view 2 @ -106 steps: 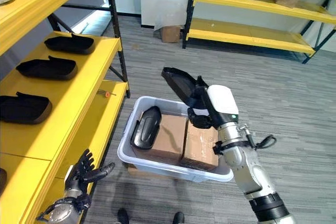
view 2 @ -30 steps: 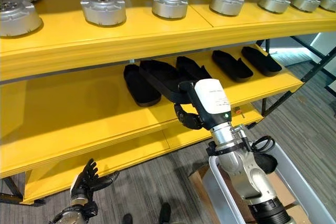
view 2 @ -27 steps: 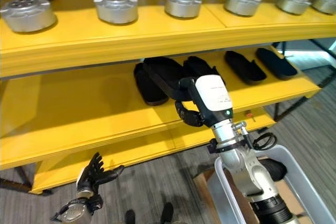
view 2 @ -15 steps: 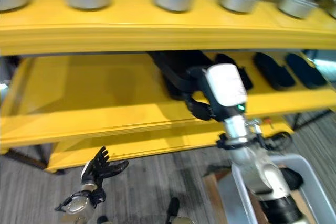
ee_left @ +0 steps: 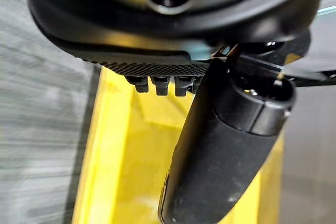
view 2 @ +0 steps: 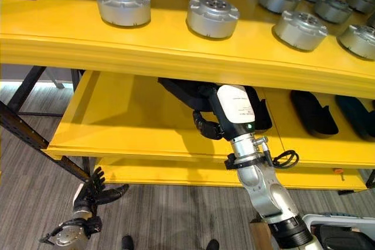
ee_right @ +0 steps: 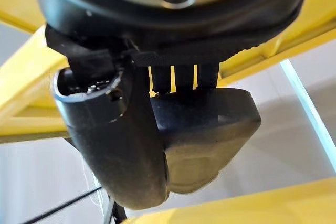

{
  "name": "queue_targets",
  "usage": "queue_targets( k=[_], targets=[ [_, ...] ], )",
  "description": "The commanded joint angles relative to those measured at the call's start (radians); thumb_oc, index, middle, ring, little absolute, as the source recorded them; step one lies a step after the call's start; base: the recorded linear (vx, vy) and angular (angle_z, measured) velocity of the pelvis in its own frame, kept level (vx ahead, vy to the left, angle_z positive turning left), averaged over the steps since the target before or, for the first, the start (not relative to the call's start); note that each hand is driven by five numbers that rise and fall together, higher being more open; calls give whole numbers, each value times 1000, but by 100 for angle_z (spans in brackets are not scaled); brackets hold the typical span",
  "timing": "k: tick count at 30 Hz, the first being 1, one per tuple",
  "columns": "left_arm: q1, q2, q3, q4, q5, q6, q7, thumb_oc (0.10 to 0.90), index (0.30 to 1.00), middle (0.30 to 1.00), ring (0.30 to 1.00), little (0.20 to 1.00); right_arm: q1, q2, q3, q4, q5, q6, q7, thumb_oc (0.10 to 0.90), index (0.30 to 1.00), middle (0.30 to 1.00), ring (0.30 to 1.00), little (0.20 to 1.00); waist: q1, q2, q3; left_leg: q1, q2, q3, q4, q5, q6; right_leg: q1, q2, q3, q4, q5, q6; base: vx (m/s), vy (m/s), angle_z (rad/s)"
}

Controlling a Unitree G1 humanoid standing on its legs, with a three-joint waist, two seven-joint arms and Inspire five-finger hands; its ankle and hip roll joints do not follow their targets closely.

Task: Move parts from the plastic box to the shelf.

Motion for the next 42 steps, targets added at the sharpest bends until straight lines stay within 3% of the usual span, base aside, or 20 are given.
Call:
queue_targets(
  k=[1,2,4,6,8,13,23,32,42],
  targets=[
    [-33,2,26,-103,34,-68,-14,900,1000,1000,1000,1000,-182,-32,-82,-85,11,-22,-80,400,300,300,300,300,1,20,-25,-7,41,-33,41,-56,22,59,-44,-23,74,-33,98,-212,-41,11],
    [-32,28,3,-107,38,-67,-21,900,1000,1000,1000,1000,-252,2,-21,-14,28,2,-73,400,300,300,300,300,41,14,49,-78,51,-42,112,-64,15,29,-48,-46,100,-36,94,-264,-52,3],
    [-50,49,-8,-113,30,-72,-23,900,1000,1000,1000,1000,-347,21,26,67,45,20,-83,400,300,300,300,300,55,19,116,-161,68,-64,195,-78,14,-24,-56,-52,145,-40,87,-336,-47,8],
    [-61,57,-8,-112,29,-73,-22,900,1000,1000,1000,1000,-385,15,36,98,49,25,-87,400,300,300,300,300,54,24,136,-194,74,-74,226,-84,13,-47,-61,-53,166,-45,85,-188,-10,24],
    [-89,98,-17,-128,31,-79,-15,900,1000,1000,1000,1000,-511,19,60,225,95,59,-102,400,300,300,300,300,64,64,216,-278,89,-102,300,-88,12,-102,-77,-57,236,-77,68,-247,14,9],
    [-113,127,-12,-136,41,-89,-10,900,1000,1000,1000,1000,-643,40,106,416,160,85,-111,400,300,300,300,300,73,104,281,-324,96,-112,340,-91,14,-154,-89,-45,294,-108,53,-111,18,15],
    [-132,142,-12,-141,50,-92,-7,900,1000,1000,1000,1000,-672,58,117,456,209,87,-99,400,300,300,300,300,71,135,326,-333,102,-119,361,-120,5,-178,-90,-24,333,-134,61,-3,-4,-4],
    [-128,153,-4,-142,41,-102,-14,900,1000,1000,1000,1000,-719,-4,105,463,202,90,-105,400,300,300,300,300,69,134,329,-330,97,-123,361,-124,7,-180,-94,-24,339,-129,61,0,0,0],
    [-126,172,-3,-141,24,-114,-28,900,1000,1000,1000,1000,-805,-22,161,599,244,80,-79,400,300,300,300,300,80,127,323,-324,100,-128,359,-128,9,-183,-83,-22,341,-125,62,0,0,0]
  ],
)
